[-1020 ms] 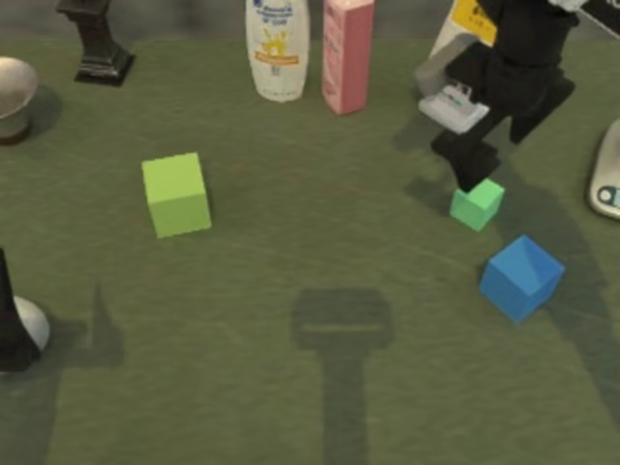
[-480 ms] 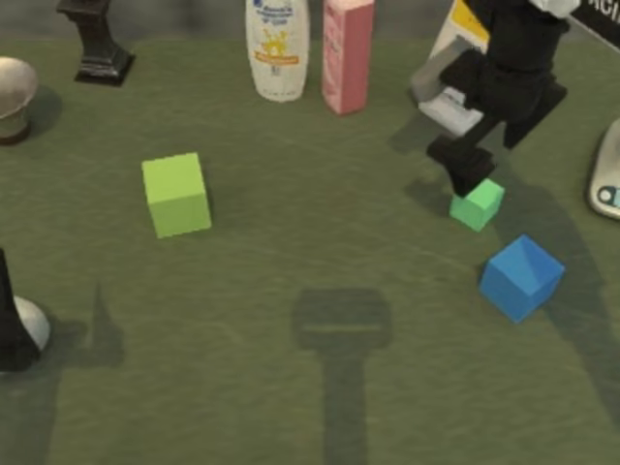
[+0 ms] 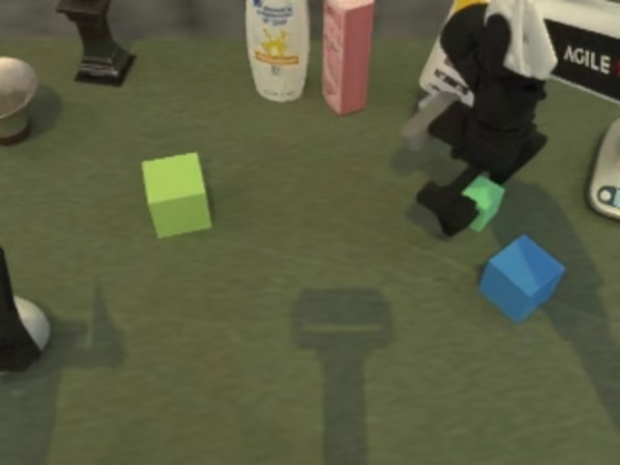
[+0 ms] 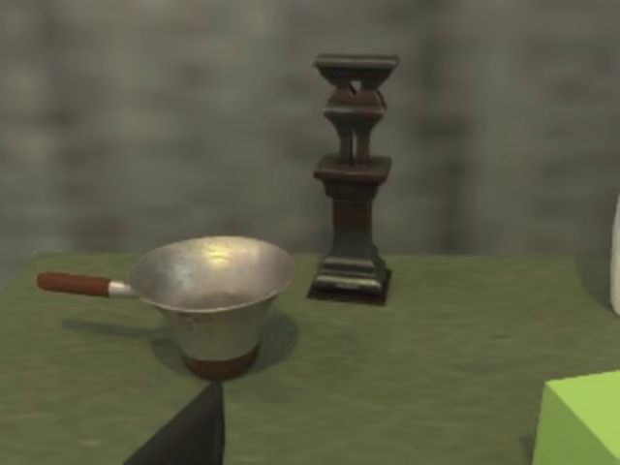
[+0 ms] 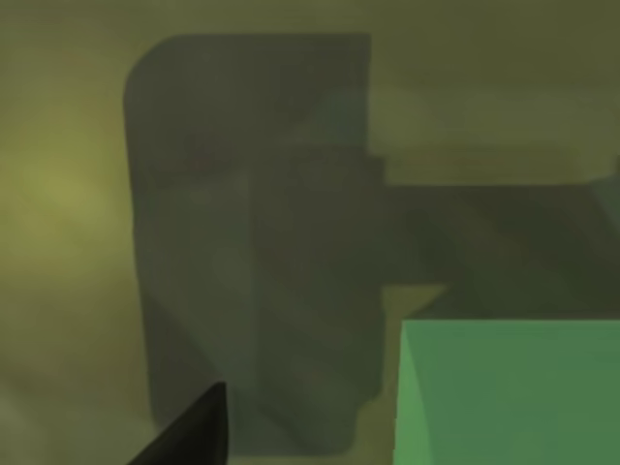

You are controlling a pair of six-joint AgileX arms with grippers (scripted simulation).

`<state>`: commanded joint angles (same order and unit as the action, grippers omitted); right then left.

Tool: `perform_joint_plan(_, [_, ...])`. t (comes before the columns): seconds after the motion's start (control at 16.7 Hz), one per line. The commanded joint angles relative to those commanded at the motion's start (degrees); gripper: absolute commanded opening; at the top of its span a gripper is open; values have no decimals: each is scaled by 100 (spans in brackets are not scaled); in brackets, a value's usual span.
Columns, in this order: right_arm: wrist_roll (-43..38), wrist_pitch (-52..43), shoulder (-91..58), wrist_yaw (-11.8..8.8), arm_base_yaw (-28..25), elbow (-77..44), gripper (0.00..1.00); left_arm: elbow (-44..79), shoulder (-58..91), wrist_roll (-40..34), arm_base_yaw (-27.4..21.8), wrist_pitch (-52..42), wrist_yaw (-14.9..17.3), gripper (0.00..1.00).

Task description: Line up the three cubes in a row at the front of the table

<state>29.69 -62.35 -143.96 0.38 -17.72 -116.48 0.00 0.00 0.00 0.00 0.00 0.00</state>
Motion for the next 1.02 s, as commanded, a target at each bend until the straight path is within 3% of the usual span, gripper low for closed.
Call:
perform_joint_plan(0.3, [0, 71, -21, 0, -1, 67, 100, 0, 0, 0, 0, 0, 0, 100])
perform_joint_plan(1.02, [0, 71, -21, 0, -1, 67, 10, 0, 0, 0, 0, 0, 0, 100])
